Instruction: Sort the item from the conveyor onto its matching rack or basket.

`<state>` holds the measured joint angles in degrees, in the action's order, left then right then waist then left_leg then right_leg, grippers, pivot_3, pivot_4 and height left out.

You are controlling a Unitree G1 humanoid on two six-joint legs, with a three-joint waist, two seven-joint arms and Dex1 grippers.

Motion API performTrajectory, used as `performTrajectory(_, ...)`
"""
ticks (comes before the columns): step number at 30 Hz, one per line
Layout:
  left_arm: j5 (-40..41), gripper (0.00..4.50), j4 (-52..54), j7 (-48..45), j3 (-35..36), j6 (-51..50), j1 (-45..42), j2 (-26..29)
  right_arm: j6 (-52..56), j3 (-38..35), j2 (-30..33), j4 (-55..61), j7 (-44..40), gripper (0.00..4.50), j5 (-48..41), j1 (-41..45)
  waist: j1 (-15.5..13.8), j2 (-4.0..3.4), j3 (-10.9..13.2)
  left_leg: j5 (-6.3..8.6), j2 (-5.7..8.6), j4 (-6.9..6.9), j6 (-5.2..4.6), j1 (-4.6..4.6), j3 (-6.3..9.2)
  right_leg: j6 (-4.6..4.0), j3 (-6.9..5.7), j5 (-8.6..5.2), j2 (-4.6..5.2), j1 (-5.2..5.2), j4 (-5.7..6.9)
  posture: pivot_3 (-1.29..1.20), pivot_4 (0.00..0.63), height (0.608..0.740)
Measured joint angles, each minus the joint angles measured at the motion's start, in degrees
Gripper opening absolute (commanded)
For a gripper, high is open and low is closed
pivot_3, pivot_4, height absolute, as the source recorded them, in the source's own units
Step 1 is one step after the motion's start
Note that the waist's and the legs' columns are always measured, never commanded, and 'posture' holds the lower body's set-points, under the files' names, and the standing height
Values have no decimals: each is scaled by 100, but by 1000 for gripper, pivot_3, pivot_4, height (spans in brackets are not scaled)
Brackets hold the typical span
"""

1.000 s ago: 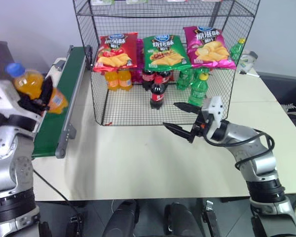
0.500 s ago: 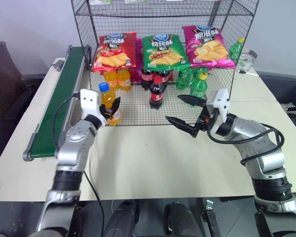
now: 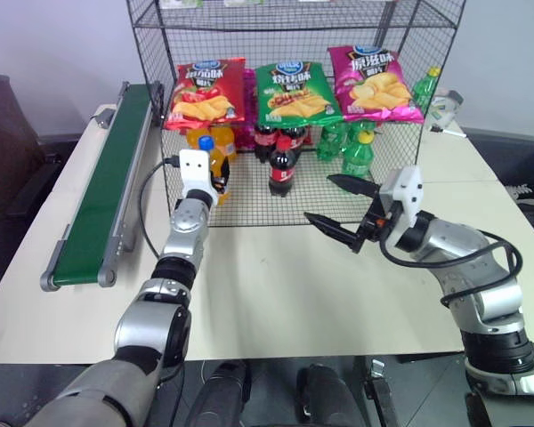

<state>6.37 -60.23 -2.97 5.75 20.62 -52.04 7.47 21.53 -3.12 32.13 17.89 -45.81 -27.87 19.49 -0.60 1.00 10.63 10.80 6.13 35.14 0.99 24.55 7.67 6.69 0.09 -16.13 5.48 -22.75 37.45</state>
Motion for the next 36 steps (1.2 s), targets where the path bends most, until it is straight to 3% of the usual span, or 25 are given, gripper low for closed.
performTrajectory(5, -90, 2590, -712, 203, 63, 267, -160, -57, 0, 0, 0, 2, 21, 4500, 0, 0, 0, 0, 0, 0, 0, 0, 0, 0, 0, 0, -1, 0, -2, -1, 4, 0, 150, 740)
performTrajectory(9, -57, 4388, -880, 113, 221, 278, -214, -85, 0, 0, 0, 5, 28, 4500, 0, 0, 0, 0, 0, 0, 0, 2, 0, 0, 0, 0, -1, 0, -3, -1, 5, 0, 150, 740)
performTrajectory(10, -42, 4457, -880, 77, 256, 298, -253, -85, 0, 0, 0, 5, 29, 4500, 0, 0, 0, 0, 0, 0, 0, 2, 0, 0, 0, 0, -1, 0, -3, 0, 6, 0, 150, 740)
performTrajectory(22, -12, 4457, -548, -247, 419, 465, -16, -82, 20, -2, 17, 133, 53, 4500, -38, 2, 1, 0, -1, -1, 0, 4, 0, -1, 1, 0, -1, 0, -4, 0, 9, 0, 150, 740)
performTrajectory(28, 40, 4457, 1153, -434, 406, 155, 1000, -50, 139, 4, 27, 201, 116, 4500, -51, 77, 20, -2, -2, -1, -1, 3, 1, -2, 1, 0, 2, 0, -3, -1, 11, 0, 150, 740)
performTrajectory(36, 132, 4457, 4003, -920, 110, -1740, 2397, 320, 187, 34, 37, 182, 70, 4500, -55, 316, 29, -5, -3, -1, -2, 3, 1, -4, 1, -1, 6, 0, -3, 0, 11, 0, 150, 740)
